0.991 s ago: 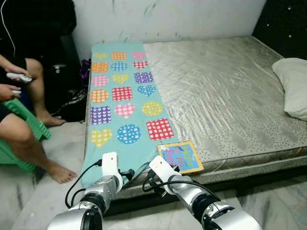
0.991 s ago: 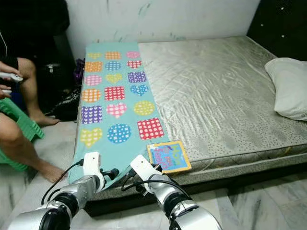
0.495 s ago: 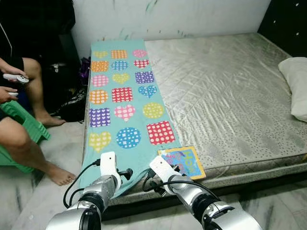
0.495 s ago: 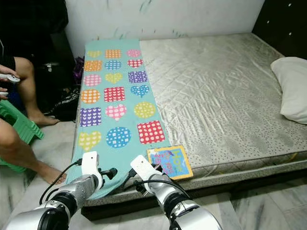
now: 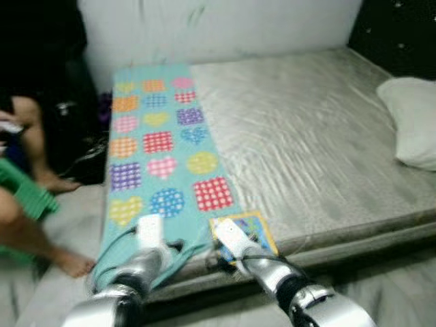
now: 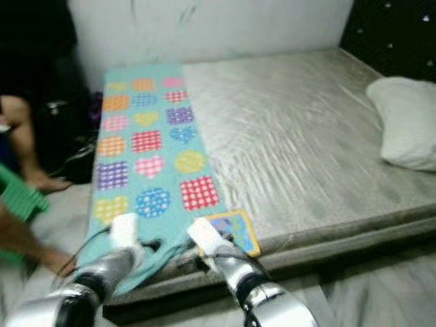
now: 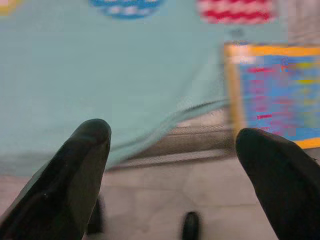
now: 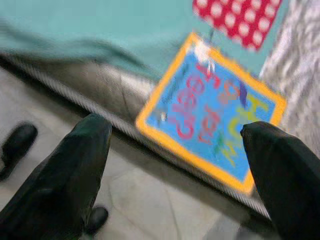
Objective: Clean up the room
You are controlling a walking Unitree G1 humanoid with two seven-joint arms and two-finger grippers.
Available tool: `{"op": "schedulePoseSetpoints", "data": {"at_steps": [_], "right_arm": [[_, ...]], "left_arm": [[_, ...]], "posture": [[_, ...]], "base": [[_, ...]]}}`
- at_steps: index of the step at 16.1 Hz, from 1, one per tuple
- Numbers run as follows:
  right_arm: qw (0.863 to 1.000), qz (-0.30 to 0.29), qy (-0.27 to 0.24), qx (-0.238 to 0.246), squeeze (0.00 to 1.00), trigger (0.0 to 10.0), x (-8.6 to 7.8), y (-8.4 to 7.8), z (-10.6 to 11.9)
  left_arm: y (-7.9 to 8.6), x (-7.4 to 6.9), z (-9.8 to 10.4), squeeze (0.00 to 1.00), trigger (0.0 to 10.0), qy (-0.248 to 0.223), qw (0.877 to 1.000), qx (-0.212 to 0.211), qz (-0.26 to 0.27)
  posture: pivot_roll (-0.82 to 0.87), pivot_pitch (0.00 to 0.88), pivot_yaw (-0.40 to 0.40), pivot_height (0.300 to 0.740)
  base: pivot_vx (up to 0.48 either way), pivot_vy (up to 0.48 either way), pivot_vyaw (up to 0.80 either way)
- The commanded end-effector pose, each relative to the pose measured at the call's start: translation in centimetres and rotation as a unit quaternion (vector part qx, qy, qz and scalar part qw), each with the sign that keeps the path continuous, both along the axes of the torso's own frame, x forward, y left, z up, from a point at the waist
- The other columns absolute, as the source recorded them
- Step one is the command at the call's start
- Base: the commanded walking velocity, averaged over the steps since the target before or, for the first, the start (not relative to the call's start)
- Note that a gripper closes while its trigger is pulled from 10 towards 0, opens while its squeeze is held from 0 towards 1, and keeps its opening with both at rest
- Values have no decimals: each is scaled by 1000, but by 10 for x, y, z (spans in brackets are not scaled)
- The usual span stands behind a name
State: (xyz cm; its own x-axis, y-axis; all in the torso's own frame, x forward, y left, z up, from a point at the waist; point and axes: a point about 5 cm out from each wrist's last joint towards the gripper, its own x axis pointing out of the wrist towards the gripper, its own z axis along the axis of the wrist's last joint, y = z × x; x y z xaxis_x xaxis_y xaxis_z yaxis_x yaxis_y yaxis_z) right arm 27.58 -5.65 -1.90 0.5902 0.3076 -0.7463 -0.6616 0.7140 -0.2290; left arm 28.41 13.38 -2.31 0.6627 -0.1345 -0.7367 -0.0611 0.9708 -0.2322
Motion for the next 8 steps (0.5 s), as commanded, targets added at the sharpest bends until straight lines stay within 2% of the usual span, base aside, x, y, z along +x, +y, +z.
{"op": "schedulePoseSetpoints", "data": {"at_steps": [1, 8], "right_arm": [[1000, 10, -12, 18, 0, 10000, 4, 15, 8], [1000, 13, -11, 17, 0, 10000, 3, 15, 7]], "left_arm": [[10, -2, -1, 0, 10000, 5, 1000, 13, 6], [10, -2, -2, 0, 10000, 6, 1000, 14, 6]], "posture": [[-196, 0, -25, 740], [-196, 0, -25, 740]], "base": [[251, 0, 0], [309, 0, 0]]}}
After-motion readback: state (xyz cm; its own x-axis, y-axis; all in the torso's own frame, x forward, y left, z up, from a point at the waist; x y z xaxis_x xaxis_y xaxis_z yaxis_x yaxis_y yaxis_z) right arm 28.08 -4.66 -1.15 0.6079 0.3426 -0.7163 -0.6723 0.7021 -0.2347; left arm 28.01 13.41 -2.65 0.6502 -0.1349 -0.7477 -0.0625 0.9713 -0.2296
